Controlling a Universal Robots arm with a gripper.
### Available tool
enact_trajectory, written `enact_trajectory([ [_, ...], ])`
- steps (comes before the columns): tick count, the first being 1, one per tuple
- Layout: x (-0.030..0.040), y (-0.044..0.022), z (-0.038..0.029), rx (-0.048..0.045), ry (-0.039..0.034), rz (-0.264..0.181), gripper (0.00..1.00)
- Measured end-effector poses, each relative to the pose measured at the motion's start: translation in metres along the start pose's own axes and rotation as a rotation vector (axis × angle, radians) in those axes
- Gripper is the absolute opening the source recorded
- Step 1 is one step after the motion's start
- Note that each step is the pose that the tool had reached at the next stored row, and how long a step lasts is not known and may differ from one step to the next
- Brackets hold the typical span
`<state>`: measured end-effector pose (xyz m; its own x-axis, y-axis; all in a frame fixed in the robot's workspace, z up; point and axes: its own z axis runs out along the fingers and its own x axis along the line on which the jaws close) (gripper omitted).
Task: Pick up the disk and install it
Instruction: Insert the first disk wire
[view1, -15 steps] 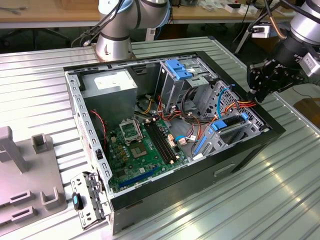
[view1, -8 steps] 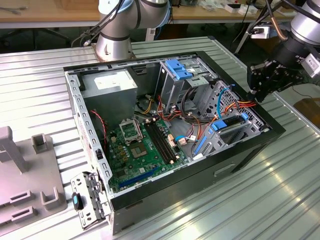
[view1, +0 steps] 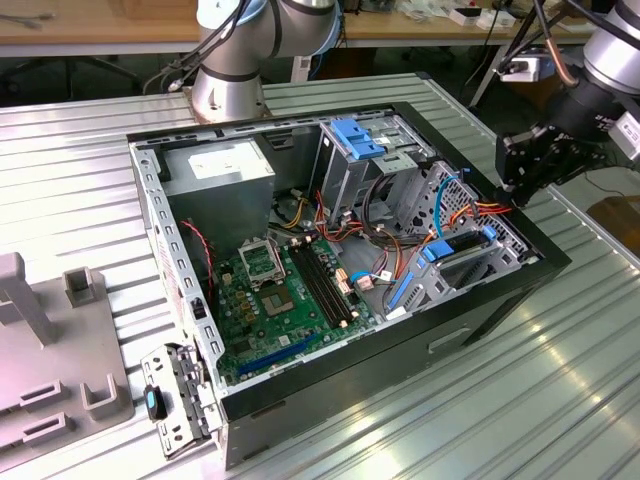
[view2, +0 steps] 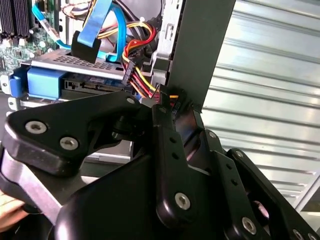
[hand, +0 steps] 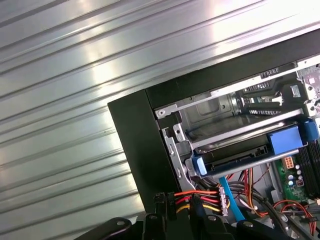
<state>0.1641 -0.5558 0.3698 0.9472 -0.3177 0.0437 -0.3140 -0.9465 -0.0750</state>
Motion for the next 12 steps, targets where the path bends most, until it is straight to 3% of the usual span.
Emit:
enact_trajectory([
  [3,0.0003,0.0008,0.0004,0.0098,0.0253,-0.023,0.33],
  [7,-0.0002,0.0015,0.0012,0.0139,0.0239,-0.079,0.33],
  [8,-0.0005,0.0017,0.0016,0.0157,0.029,-0.081,0.33],
  [10,-0.0031,0.0026,0.002,0.022,0.0507,-0.083,0.33],
  [11,-0.0045,0.0031,0.0021,0.0243,0.0576,-0.083,0.33],
  [12,-0.0048,0.0033,0.0021,0.0246,0.059,-0.084,0.33],
])
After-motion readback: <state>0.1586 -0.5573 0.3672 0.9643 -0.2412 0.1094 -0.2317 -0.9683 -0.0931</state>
